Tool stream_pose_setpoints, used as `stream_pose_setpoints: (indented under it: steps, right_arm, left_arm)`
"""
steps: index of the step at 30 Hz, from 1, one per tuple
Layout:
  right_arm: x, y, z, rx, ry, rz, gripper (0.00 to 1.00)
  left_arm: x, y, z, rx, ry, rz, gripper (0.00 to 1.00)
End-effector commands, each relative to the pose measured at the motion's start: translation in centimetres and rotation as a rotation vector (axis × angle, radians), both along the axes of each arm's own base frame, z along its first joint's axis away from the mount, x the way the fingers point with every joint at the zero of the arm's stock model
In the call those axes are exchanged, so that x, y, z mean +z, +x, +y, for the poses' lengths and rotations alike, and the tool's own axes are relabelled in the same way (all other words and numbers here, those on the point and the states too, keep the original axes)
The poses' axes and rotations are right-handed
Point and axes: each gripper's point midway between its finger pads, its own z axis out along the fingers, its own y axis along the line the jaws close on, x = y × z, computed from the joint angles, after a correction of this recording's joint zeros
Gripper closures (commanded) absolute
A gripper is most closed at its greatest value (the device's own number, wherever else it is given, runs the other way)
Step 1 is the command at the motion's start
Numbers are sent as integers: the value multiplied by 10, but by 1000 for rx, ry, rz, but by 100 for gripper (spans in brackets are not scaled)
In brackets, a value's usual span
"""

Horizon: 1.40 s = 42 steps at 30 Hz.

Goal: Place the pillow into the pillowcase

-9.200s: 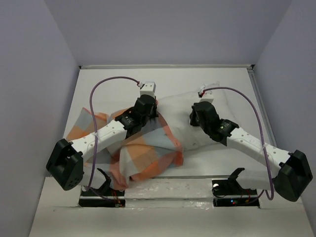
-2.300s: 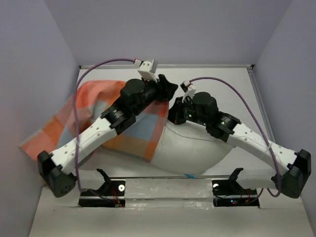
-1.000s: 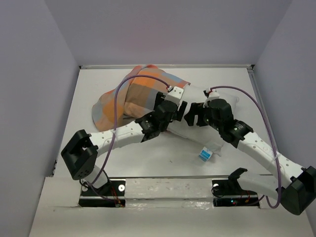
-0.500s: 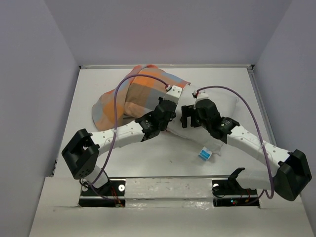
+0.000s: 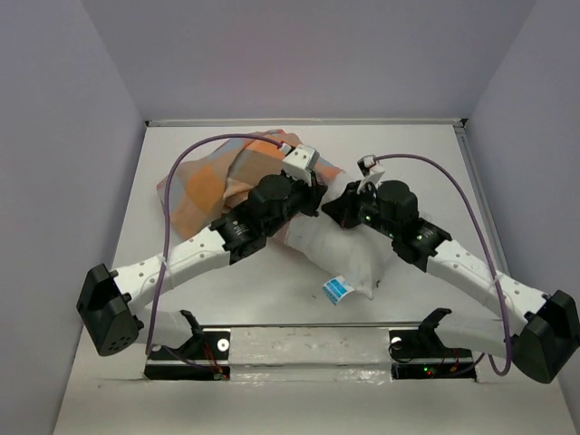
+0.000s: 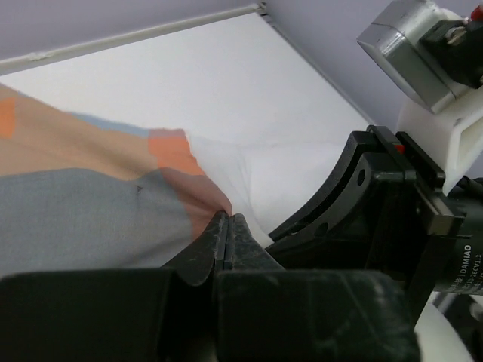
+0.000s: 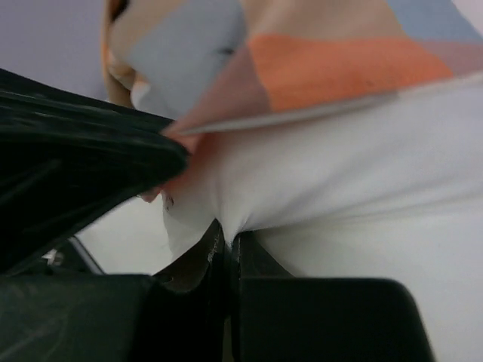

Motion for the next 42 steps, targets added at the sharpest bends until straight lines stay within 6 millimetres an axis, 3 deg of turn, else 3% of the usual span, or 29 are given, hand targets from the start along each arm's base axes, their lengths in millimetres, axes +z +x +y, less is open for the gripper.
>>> stream_pose_setpoints:
  steps: [1,2,4,5,6,9,10,14,15,16,17,18,19,20,21,23,24,25,27,29,31,36,38,41,42]
  right_arm:
    - [125,-22,20,123,363,-241,100]
    - [125,-18,21,110,363,-240,100]
    - [96,9,27,32,315,-185,100]
    - [65,26,36,4,262,-131,100]
    - [50,35,39,-13,231,-114,100]
    - [20,38,43,-11,207,-62,100]
    - [10,31,38,-14,219,-61,100]
    - [-14,21,9,-90,138,-63,100]
    - [-16,18,3,-105,126,-68,100]
    - [-17,16,-11,-144,100,-85,100]
    - [-17,14,-16,-159,87,-87,100]
    - [-21,13,-22,-174,52,-76,100]
    - [-19,13,-26,-189,44,-81,100]
    - [-14,12,-29,-194,45,-90,100]
    - [-18,12,-32,-209,24,-82,100]
    - [-23,14,-35,-221,-2,-75,100]
    - [-26,15,-35,-228,-9,-69,100]
    - [-28,16,-36,-235,-13,-63,100]
    - [-31,18,-34,-234,-17,-54,100]
    - [-31,20,-35,-246,-23,-51,100]
    - [-31,21,-35,-248,-28,-54,100]
    - [-28,22,-31,-235,-25,-47,100]
    - [-28,21,-27,-217,-19,-42,100]
    - [-30,21,-25,-207,-22,-35,100]
    - [-31,20,-25,-204,-25,-35,100]
  left_arm:
    - [105,-60,-43,-344,-295,-15,100]
    - [115,-71,-47,-394,-320,-13,100]
    - [139,-102,-52,-474,-372,-18,100]
    - [146,-113,-52,-508,-411,-6,100]
    - [141,-128,-51,-568,-421,18,100]
    - [136,-140,-46,-603,-484,70,100]
    - [123,-141,-45,-611,-479,101,100]
    - [102,-128,-40,-582,-501,167,100]
    - [94,-118,-38,-547,-493,178,90]
    - [82,-107,-35,-487,-471,190,55]
    - [74,-94,-30,-425,-439,184,36]
    - [72,-80,-18,-346,-422,162,8]
    - [66,-56,0,-204,-397,122,1]
    - [56,-42,16,-100,-360,115,1]
    - [56,-24,51,63,-365,78,1]
    - [48,-14,89,198,-344,49,1]
    - [45,-10,111,283,-332,36,1]
    - [33,-6,154,470,-302,22,1]
    - [16,-9,190,618,-273,24,1]
    - [-21,-16,222,741,-205,62,1]
    - [-55,-22,231,781,-200,131,1]
    - [-115,-33,234,803,-132,254,1]
    - [-123,-32,234,802,-92,250,1]
    - [-118,-18,232,818,-42,232,2]
    - [-122,-14,233,834,-2,235,10]
